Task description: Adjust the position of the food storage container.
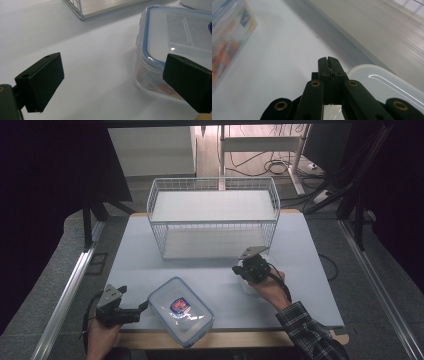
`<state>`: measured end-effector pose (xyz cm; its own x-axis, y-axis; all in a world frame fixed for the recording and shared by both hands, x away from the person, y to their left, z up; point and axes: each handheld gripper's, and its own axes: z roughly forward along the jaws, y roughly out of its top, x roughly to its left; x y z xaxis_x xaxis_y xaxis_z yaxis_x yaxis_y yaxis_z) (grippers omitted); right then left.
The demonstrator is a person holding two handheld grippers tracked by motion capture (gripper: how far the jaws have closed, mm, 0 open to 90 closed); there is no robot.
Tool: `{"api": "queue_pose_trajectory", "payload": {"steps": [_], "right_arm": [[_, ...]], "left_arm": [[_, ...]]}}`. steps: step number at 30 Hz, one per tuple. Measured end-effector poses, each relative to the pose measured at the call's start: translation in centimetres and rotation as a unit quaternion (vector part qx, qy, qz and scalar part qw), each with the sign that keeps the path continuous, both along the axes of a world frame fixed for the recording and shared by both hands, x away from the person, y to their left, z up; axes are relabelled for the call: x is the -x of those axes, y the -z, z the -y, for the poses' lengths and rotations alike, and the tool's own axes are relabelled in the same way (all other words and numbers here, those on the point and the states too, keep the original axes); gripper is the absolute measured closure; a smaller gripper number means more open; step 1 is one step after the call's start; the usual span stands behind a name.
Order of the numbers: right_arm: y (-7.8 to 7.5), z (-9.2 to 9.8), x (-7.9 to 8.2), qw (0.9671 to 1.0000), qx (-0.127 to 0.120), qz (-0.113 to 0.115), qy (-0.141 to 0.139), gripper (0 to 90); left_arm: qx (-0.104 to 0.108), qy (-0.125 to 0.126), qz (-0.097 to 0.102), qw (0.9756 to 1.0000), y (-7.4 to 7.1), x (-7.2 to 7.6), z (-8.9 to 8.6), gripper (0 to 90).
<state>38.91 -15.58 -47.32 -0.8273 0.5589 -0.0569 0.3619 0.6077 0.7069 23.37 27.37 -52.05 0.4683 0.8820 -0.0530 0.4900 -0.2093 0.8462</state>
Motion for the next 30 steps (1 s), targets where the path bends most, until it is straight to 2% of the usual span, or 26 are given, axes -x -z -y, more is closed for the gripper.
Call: {"api": "queue_pose_trajectory", "payload": {"steps": [2, 6, 12, 15, 16, 24, 29, 30], "right_arm": [[0.0, 0.8, -0.1, 1.0000, 0.002, 0.002, 0.008, 89.5], [-0.1, 2.5, -0.3, 0.9995, 0.003, 0.006, 0.031, 89.5], [-0.1, 5.2, -0.3, 0.9980, -0.006, 0.008, 0.063, 89.4], [-0.1, 6.1, -0.3, 0.9974, -0.008, 0.007, 0.072, 89.5], [-0.2, 7.1, -0.2, 0.9965, -0.009, 0.008, 0.083, 89.4], [-0.2, 10.3, 0.1, 0.9931, -0.014, 0.008, 0.116, 89.4], [-0.2, 10.9, 0.2, 0.9921, -0.018, 0.006, 0.124, 88.4], [-0.2, 10.8, 0.4, 0.9921, -0.014, 0.012, 0.124, 87.6]], "left_arm": [[0.001, 0.000, -0.001, 1.0000, 0.0, 0.0, 0.0, 3.4], [0.011, -0.003, -0.019, 0.9998, 0.0, -0.1, -0.1, 4.1], [0.014, -0.006, -0.033, 0.9993, -0.1, -0.1, 0.0, 3.8], [0.014, -0.005, -0.036, 0.9993, -0.2, -0.1, 0.0, 4.9], [0.013, -0.005, -0.037, 0.9992, -0.2, -0.1, 0.0, 5.6], [0.010, -0.005, -0.040, 0.9991, -0.4, 0.0, 0.0, 10.4], [0.008, 0.001, -0.038, 0.9992, -0.4, 0.1, 0.0, 14.1], [0.006, 0.004, -0.039, 0.9992, -0.5, 0.1, 0.0, 15.1]]}}
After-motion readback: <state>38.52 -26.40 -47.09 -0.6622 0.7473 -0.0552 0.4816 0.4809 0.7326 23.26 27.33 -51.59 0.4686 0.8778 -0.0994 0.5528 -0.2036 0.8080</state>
